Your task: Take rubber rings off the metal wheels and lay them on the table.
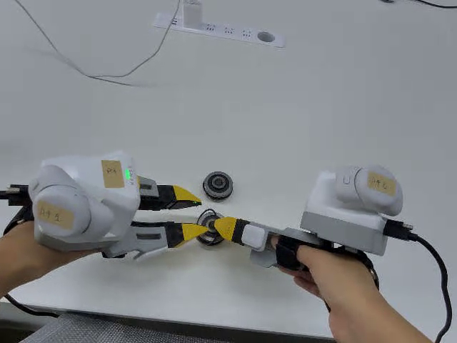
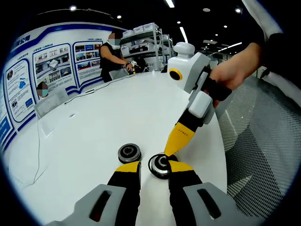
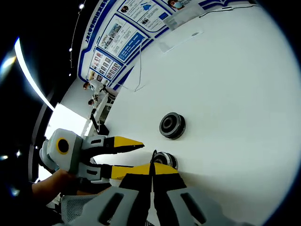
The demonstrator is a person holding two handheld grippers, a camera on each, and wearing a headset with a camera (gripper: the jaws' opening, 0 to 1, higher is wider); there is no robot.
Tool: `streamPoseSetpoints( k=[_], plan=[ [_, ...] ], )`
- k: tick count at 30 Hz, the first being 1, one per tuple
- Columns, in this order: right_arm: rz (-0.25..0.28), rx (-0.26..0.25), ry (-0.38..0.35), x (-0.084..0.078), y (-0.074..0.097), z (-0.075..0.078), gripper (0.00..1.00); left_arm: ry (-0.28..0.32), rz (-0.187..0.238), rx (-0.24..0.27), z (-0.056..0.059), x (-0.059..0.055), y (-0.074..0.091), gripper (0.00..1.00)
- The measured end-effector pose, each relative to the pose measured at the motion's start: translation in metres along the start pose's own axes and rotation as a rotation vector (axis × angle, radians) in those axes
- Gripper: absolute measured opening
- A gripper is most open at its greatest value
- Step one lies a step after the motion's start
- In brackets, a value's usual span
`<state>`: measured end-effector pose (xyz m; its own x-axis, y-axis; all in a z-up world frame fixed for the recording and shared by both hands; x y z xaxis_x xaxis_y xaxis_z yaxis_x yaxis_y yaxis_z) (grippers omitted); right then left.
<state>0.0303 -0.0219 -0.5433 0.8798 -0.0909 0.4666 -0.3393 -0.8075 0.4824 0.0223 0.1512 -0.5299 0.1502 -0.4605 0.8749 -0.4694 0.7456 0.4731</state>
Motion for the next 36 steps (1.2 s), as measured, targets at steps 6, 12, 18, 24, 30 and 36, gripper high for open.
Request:
streamPoseSetpoints(
  k=[6,12,18,24,30,36],
  plan=[
    [0.006,0.039,-0.015,0.001,0.001,-0.006,0.01,0.023,0.059,0.056,-0.007,0.007,0.01,0.33],
    [0.047,0.085,-0.057,0.007,0.009,-0.008,0.01,0.04,0.096,0.094,-0.012,0.012,0.014,0.48],
    [0.096,0.065,-0.094,0.017,0.025,0.002,0.01,0.039,0.095,0.098,-0.013,0.014,0.012,0.51],
    [0.117,0.012,-0.121,0.018,0.035,0.017,0.01,0.036,0.093,0.093,-0.011,0.016,0.008,0.5],
    [0.137,-0.053,-0.146,0.016,0.045,0.033,0.02,0.028,0.086,0.081,-0.01,0.017,0.004,0.5],
    [0.122,-0.126,-0.16,0.011,0.051,0.047,0.02,0.024,0.076,0.064,-0.006,0.017,0.001,0.5]
  ],
)
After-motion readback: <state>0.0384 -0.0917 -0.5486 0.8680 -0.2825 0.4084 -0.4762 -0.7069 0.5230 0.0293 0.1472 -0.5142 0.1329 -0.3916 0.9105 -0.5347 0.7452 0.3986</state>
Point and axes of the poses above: the centre of the closed fingertips' face, and the gripper's own axes: y roughly backward along the fingers, z roughly to its right, x roughly out of its top, the point moved 10 cm from there along y, roughly backward along the fingers, and after that the axes turned 3 degrees about x, right-handed, at the moved point
